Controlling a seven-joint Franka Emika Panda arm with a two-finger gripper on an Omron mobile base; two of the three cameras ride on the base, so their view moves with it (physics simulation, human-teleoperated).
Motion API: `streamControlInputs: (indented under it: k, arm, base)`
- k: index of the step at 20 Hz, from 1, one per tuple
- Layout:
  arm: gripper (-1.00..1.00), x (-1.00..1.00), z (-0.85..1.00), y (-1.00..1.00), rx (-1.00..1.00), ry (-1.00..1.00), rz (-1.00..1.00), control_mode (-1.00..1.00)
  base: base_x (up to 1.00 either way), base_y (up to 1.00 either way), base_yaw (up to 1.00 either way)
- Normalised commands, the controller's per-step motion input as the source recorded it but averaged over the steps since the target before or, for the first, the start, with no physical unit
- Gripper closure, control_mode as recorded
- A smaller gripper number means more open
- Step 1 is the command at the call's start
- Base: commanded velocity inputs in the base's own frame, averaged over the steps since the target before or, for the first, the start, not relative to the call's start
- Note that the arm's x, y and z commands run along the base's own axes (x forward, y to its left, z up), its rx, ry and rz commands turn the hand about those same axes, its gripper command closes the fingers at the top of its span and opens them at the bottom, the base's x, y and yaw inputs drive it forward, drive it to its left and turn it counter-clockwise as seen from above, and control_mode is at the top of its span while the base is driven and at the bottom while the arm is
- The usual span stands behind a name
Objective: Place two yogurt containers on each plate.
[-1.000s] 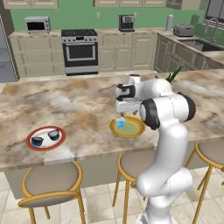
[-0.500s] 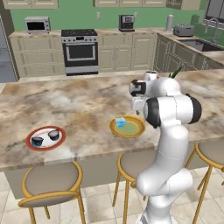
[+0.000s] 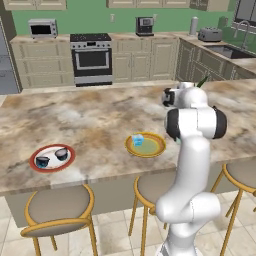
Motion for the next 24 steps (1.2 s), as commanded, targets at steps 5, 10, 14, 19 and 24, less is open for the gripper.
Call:
streamControlInputs:
  k: [5,10,14,19,24]
  arm:
    - [-1.0,0.03,-0.33,-0.26,0.0,0.03,0.09,-1.0]
    - [-1.0,0.02,-0.38,-0.17,0.0,-0.04,0.18,-1.0]
    - [-1.0,-0.04,-0.13,-0.06,0.0,-0.11,0.15,-1.0]
    - [-1.0,-0.05,-0.05,0.08,0.0,-0.1,0.01,-1.0]
    - [-1.0,-0.14,-0.01,0.2,0.0,-0.12,0.0,-1.0]
  base:
    - [0.0,0.0,0.0]
    - [0.0,0.0,0.0]
    - [0.0,0.0,0.0]
    - [0.0,0.0,0.0]
    - [0.0,0.0,0.0]
